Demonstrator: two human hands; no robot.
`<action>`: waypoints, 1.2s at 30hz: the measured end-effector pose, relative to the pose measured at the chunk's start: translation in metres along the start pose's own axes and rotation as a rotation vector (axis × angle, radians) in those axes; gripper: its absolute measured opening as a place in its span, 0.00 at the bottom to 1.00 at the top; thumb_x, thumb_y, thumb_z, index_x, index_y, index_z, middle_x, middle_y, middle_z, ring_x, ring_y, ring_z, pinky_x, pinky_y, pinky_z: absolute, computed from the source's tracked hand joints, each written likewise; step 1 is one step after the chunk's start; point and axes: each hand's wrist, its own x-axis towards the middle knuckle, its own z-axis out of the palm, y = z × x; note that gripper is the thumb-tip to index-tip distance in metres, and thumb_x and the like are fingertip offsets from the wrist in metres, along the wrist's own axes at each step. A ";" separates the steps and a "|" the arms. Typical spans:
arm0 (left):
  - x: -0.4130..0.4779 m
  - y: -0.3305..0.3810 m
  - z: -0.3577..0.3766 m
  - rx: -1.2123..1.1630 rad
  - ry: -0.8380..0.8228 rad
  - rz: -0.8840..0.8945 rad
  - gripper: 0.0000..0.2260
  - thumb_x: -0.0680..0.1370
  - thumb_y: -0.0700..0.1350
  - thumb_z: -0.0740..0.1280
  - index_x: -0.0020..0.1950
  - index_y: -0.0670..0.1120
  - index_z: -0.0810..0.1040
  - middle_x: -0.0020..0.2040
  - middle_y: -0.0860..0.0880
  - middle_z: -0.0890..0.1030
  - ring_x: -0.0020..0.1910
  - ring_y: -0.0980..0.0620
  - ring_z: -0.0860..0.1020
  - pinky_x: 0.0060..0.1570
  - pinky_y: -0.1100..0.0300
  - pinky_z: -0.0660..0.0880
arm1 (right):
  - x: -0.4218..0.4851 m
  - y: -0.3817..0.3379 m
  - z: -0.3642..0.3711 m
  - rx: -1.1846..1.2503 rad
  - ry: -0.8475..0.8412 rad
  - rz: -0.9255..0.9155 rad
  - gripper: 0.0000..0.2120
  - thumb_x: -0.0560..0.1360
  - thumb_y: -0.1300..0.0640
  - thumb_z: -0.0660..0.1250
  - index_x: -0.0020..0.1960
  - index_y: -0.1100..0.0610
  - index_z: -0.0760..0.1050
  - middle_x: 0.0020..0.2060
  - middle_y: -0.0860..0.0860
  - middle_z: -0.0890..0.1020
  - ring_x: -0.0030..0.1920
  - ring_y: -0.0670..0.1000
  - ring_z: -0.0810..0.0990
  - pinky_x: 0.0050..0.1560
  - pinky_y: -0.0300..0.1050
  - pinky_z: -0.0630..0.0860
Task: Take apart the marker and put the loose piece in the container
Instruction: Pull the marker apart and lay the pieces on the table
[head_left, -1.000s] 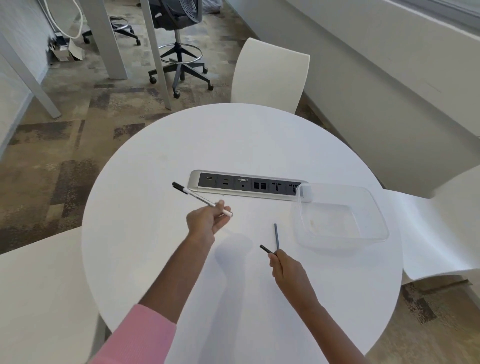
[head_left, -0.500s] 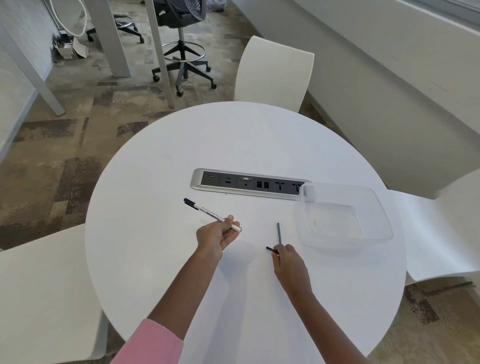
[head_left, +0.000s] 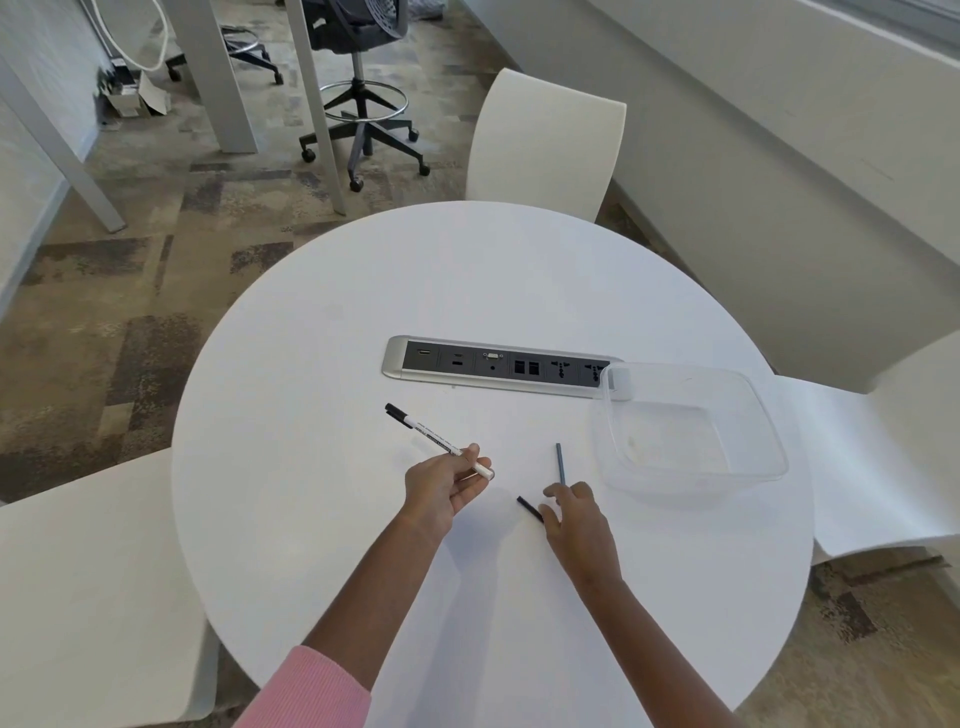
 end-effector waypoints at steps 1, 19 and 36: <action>0.000 -0.001 0.000 0.007 0.000 -0.005 0.03 0.74 0.33 0.67 0.40 0.36 0.76 0.37 0.41 0.79 0.31 0.50 0.79 0.28 0.64 0.79 | 0.001 -0.001 0.000 0.034 0.007 0.012 0.10 0.76 0.59 0.60 0.56 0.60 0.73 0.52 0.58 0.75 0.48 0.59 0.79 0.46 0.48 0.74; -0.001 -0.028 -0.014 0.751 -0.237 -0.037 0.02 0.74 0.41 0.69 0.42 0.44 0.78 0.30 0.51 0.77 0.25 0.56 0.72 0.26 0.71 0.69 | 0.010 -0.044 -0.013 0.673 -0.278 0.184 0.17 0.75 0.51 0.64 0.42 0.67 0.77 0.32 0.53 0.74 0.30 0.46 0.69 0.29 0.35 0.64; 0.011 -0.054 -0.062 1.702 -0.168 0.369 0.32 0.64 0.48 0.76 0.63 0.45 0.65 0.60 0.48 0.64 0.61 0.49 0.66 0.52 0.57 0.72 | 0.006 -0.020 -0.004 0.924 -0.155 0.348 0.11 0.74 0.58 0.66 0.34 0.58 0.72 0.29 0.51 0.72 0.29 0.47 0.71 0.30 0.35 0.69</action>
